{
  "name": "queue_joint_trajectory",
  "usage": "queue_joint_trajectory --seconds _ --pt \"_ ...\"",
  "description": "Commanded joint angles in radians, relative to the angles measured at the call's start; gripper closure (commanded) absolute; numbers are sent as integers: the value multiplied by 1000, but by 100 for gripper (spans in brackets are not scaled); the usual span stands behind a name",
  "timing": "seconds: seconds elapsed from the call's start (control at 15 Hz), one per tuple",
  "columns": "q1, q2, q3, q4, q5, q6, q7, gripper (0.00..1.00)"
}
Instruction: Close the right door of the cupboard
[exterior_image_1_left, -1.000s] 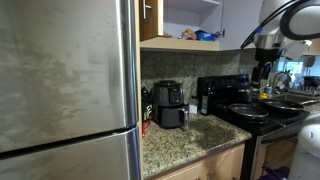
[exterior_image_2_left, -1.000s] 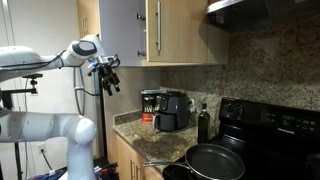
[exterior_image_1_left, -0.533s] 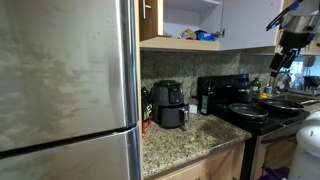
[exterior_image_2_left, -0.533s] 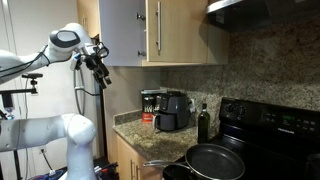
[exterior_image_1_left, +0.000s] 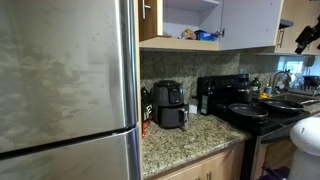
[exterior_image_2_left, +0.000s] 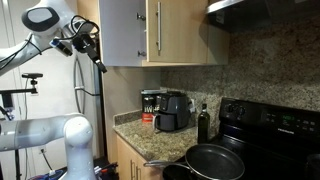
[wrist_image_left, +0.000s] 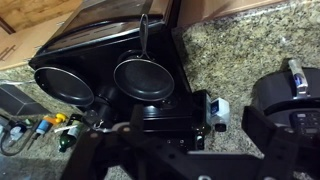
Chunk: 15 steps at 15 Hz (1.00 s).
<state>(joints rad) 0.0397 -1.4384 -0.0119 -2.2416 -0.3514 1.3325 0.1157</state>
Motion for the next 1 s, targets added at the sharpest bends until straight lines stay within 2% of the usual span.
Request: queue_joint_trajectory --seconds 0.0,0.13,0.2,0.47,0.6,0.67,0.73,0.93 --pt "-16 -5 -1 0 11 4 -15 0" --pt "-27 9 23 -40 -22 29 -5 0" --pt "-64 34 10 -49 -56 94 56 0" --pt "-142 178 -147 70 -150 234 138 0" --pt "-184 261 -224 165 -154 269 152 0" --pt "-201 286 -241 200 -125 280 177 0" --pt "-193 201 -215 100 -120 292 124 0" --pt "-213 264 -248 175 -113 299 139 0"
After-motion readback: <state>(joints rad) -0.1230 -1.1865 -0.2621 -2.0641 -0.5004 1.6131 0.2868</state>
